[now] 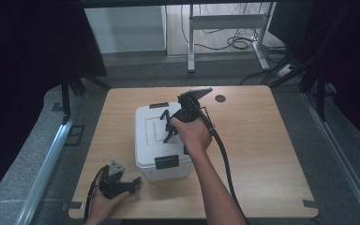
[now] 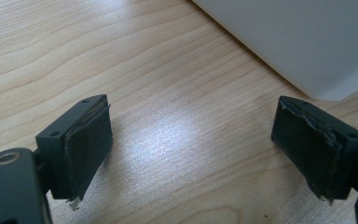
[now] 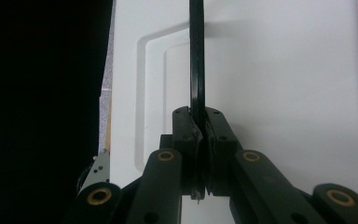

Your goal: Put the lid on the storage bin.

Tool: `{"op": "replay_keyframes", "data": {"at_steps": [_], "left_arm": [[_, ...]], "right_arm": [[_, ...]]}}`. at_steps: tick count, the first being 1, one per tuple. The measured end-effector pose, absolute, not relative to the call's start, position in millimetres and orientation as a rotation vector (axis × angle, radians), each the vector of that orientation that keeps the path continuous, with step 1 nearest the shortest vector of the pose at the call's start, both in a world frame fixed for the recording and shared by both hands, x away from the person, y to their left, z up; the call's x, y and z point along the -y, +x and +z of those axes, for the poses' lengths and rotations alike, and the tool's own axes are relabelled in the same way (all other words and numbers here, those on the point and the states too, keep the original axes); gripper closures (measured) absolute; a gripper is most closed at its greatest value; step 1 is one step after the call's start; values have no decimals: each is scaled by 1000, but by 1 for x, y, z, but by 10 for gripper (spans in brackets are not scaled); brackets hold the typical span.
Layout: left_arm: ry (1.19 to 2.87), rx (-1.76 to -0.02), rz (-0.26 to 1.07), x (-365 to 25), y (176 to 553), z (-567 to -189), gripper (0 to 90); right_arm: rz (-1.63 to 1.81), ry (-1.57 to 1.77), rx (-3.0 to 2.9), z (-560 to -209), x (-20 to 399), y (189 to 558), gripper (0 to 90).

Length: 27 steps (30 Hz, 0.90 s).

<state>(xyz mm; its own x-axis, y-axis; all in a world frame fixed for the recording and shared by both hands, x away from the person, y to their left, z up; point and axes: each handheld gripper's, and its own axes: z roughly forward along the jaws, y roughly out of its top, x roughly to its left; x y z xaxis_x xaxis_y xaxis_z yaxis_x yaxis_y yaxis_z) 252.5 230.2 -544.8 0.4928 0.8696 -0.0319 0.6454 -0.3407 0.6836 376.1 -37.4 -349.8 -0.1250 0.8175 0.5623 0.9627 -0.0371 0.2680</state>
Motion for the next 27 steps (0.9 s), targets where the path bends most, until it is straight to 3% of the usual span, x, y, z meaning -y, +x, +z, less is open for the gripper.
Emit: {"op": "replay_keyframes", "data": {"at_steps": [16,27], "left_arm": [[2101,-1238,450,-230,252,-545,123],[2103,-1238,449,-230,252,-545,122]], "right_arm": [[-908,-1898,1972,-366,35,380,834],[-1103,-1749,2062,-363,68,371,624]]}}
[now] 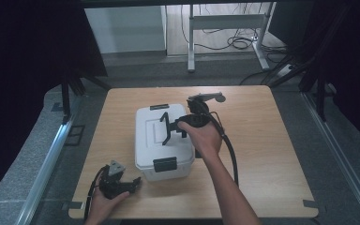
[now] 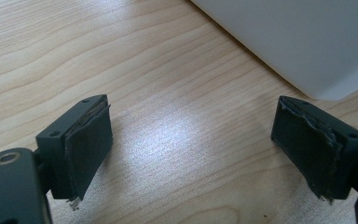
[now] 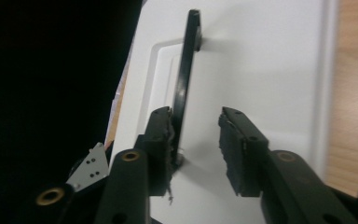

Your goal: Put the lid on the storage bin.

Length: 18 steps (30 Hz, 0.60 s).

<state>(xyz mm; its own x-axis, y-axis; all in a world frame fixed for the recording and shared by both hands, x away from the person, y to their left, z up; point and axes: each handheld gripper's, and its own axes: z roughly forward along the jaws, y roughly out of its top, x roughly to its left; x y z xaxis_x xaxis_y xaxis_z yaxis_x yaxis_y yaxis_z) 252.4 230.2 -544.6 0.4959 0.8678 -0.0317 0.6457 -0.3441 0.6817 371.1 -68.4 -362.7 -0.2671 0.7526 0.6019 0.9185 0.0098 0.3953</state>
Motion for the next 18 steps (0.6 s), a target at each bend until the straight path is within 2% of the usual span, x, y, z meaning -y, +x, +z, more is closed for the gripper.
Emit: {"op": "replay_keyframes", "data": {"at_steps": [4,9,18], "left_arm": [[2103,-1238,449,-230,252,-545,122],[2103,-1238,449,-230,252,-544,122],[2099,-1239,451,-230,252,-545,122]], "right_arm": [[-1176,-1694,2101,-364,85,365,576],[-1329,-1639,2108,-376,127,348,508],[-1451,-1684,2086,-398,190,331,452]]}}
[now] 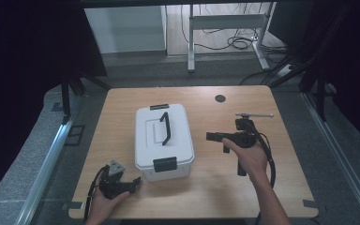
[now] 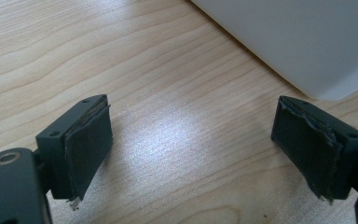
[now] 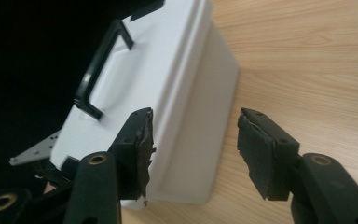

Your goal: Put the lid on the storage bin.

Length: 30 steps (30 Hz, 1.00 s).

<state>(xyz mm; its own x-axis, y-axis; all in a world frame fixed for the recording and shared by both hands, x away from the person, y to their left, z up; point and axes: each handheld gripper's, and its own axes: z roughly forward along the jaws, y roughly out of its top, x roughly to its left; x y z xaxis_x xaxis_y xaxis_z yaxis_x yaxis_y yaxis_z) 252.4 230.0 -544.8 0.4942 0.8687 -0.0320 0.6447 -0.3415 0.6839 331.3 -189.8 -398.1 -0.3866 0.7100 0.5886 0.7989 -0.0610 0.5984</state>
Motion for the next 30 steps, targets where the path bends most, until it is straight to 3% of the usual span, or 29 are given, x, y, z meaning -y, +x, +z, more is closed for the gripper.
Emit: {"op": "replay_keyframes", "data": {"at_steps": [14,30], "left_arm": [[2097,-1239,451,-230,252,-545,122],[2099,-1238,451,-230,252,-545,122]], "right_arm": [[-1446,-1697,2132,-442,244,301,416],[-1436,-1689,2123,-461,243,298,408]]}}
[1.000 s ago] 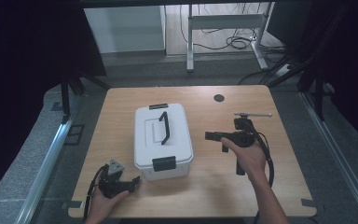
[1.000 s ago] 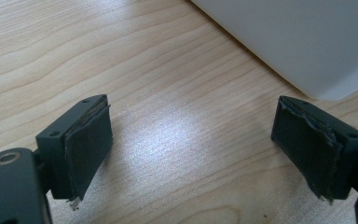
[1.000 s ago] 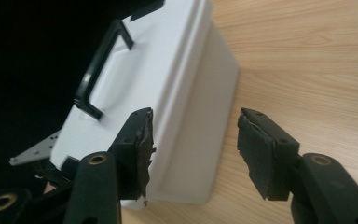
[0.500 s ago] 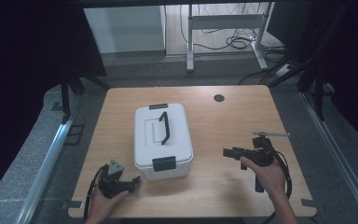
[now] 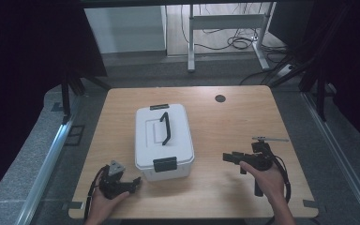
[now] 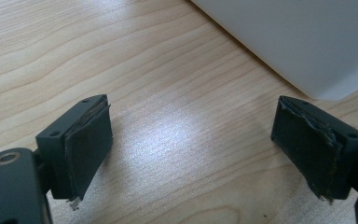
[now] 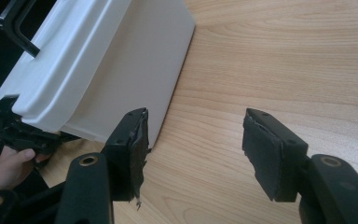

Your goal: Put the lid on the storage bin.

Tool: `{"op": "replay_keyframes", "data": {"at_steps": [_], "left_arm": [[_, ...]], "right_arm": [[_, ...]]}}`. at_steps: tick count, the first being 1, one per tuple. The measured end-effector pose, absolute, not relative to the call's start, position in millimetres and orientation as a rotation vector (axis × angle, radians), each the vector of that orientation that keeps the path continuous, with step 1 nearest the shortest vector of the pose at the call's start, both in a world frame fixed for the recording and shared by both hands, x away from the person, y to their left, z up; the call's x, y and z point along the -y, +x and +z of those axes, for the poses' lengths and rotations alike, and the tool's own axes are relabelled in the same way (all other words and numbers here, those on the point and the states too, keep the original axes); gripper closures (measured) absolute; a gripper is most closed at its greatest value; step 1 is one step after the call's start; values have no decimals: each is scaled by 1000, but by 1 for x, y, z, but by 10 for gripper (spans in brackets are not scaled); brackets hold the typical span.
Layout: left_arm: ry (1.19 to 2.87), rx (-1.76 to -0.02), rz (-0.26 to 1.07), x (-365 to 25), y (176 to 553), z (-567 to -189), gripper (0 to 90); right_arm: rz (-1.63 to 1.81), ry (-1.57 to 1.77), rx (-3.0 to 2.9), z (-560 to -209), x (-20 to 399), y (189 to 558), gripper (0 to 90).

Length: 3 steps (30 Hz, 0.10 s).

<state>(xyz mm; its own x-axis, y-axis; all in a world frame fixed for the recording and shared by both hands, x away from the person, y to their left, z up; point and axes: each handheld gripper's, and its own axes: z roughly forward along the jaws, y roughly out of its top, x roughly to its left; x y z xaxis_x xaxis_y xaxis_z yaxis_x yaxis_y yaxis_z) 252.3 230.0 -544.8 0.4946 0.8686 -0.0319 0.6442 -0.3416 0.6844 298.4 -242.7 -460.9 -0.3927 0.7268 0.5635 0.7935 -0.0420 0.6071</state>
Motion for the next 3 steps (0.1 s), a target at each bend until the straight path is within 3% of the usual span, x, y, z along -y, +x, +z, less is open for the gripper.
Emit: {"op": "replay_keyframes", "data": {"at_steps": [3], "left_arm": [[2099,-1238,451,-230,252,-545,122]], "right_arm": [[-1435,-1690,2126,-462,243,299,401]]}}
